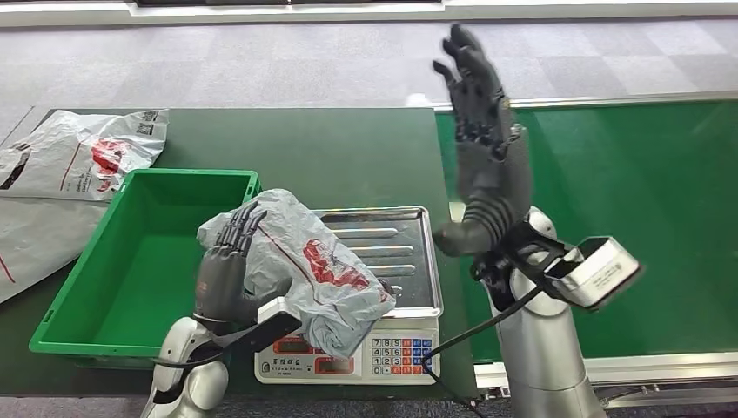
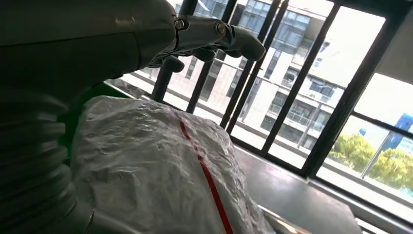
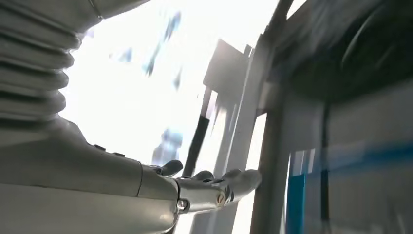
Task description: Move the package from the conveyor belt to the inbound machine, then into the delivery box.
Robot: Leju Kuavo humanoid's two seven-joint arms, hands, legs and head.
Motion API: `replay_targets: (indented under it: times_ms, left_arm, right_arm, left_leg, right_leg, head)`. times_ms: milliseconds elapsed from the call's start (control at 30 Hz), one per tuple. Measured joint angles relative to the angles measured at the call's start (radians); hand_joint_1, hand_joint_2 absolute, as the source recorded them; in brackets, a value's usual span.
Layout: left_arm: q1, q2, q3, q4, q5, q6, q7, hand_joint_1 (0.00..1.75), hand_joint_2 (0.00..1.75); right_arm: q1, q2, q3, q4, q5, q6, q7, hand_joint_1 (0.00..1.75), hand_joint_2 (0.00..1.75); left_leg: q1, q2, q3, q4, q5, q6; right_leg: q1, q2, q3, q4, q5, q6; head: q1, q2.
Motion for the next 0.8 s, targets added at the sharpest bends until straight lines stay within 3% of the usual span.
replay_targets:
  times_ms: [100,167,233,367,533,667,800]
  left_arm:
    - [-0.068,0.006,-0.030,0.096,-0.077,-0.038,0.007,0.00,1.75]
    - [-0.108,0.010,-0.061,0.150,-0.107,-0.052,0.016,0.00,1.75]
    - [-0.139,0.014,-0.091,0.191,-0.124,-0.057,0.026,0.00,1.75]
    - [-0.177,0.025,-0.138,0.246,-0.171,-0.072,0.065,0.00,1.75]
    - [-0.273,0.060,-0.246,0.360,-0.239,-0.173,0.092,0.00,1.75]
    - [-0.354,0.079,-0.317,0.463,-0.200,-0.234,0.044,1.75,1.75]
    - [-0.435,0.092,-0.381,0.566,-0.136,-0.326,-0.041,1.75,1.75]
  right_arm:
    - [0.079,0.002,0.025,-0.134,0.258,-0.607,0.003,0.00,1.75]
    - [0.123,0.005,0.033,-0.189,0.348,-0.826,0.011,0.00,1.75]
    - [0.152,0.006,0.036,-0.222,0.383,-0.839,0.019,0.00,1.75]
    - [0.174,0.006,0.036,-0.252,0.395,-0.703,0.033,0.00,1.75]
    - [0.175,0.006,0.036,-0.257,0.398,-0.675,0.049,0.00,1.75]
    - [0.172,0.006,0.036,-0.257,0.395,-0.676,0.049,0.00,1.75]
    - [0.164,0.006,0.038,-0.254,0.390,-0.684,0.049,0.00,1.75]
  left_leg:
    - [0.000,0.000,0.000,0.000,0.000,0.000]
    - [0.000,0.000,-0.001,0.000,0.000,0.000]
    - [-0.001,0.002,0.000,0.000,-0.001,0.001]
    - [0.000,0.002,0.000,0.000,0.000,0.000]
    - [0.000,-0.002,0.003,0.000,0.001,0.001]
    - [-0.001,-0.008,0.010,-0.001,0.001,0.001]
    - [-0.001,-0.014,0.014,-0.001,-0.001,0.003]
  right_leg:
    - [-0.001,0.000,0.000,0.000,0.000,0.000]
    - [-0.001,0.000,0.000,0.000,0.000,0.000]
    - [-0.001,0.001,0.000,0.000,0.000,0.000]
    - [0.000,0.001,0.000,0.000,0.001,0.000]
    - [-0.001,-0.003,0.006,0.001,0.001,0.000]
    - [-0.001,-0.009,0.015,0.000,-0.002,0.001]
    - [-0.002,-0.016,0.028,-0.002,-0.008,0.000]
  head:
    - [0.000,0.000]
    - [0.000,0.000]
    - [0.000,0.000]
    - [0.000,0.000]
    - [0.000,0.000]
    - [0.000,0.000]
    - [0.000,0.000]
